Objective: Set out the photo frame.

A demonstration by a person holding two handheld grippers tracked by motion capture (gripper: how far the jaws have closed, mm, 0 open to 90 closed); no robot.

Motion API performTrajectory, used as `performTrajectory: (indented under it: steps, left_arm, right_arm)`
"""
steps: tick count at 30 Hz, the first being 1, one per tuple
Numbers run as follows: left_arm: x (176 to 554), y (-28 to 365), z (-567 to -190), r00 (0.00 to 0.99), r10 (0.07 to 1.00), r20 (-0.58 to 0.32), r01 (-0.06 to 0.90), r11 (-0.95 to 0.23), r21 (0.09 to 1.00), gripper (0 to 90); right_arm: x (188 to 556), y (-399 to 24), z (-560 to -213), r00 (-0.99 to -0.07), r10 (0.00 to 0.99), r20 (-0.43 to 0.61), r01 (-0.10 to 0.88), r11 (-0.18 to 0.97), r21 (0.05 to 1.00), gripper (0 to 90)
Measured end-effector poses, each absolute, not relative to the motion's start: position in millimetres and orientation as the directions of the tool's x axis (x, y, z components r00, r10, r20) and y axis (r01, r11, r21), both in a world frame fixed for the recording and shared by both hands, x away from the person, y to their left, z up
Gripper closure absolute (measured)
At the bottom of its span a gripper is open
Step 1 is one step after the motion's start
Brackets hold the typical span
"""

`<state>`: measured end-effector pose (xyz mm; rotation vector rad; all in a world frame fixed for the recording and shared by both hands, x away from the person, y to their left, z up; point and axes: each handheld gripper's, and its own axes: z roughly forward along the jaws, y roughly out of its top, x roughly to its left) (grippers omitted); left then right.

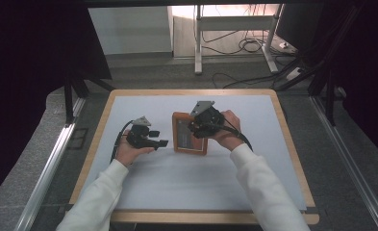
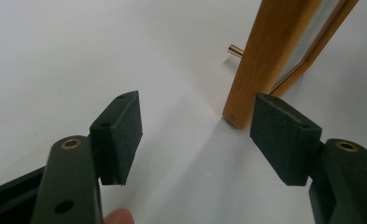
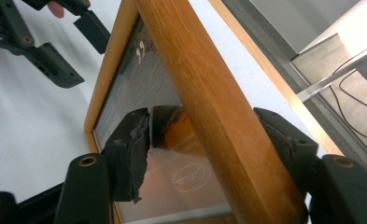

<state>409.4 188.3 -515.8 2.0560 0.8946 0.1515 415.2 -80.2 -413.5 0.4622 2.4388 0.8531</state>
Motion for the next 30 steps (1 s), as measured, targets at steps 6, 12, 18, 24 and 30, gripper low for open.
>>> performTrajectory:
  steps: [6,12,18,24,30]
  left_arm:
    - [409.4,188.4,-516.1,0.736,0.643,-0.212,0.539,-0.366,0.759,33.8]
    - [409.4,188.3,-516.3,0.738,0.641,-0.211,0.536,-0.368,0.76,33.8]
    - [409.5,188.3,-516.5,0.739,0.64,-0.21,0.535,-0.369,0.76,33.7]
    - [409.4,187.0,-517.6,0.739,0.64,-0.211,0.538,-0.372,0.756,33.7]
    - [409.2,186.6,-517.6,0.74,0.639,-0.211,0.537,-0.372,0.757,33.7]
  right_arm:
    - [424.1,-81.7,-415.6,-0.807,0.489,-0.33,0.174,0.732,0.659,34.8]
    - [433.8,-82.0,-417.4,-0.803,0.504,-0.317,0.2,0.729,0.655,31.0]
    - [441.5,-84.0,-420.6,-0.795,0.522,-0.31,0.218,0.721,0.657,28.5]
    - [445.7,-83.6,-422.3,-0.79,0.535,-0.301,0.234,0.716,0.658,26.2]
    - [447.9,-83.6,-420.8,-0.782,0.545,-0.302,0.238,0.709,0.664,23.8]
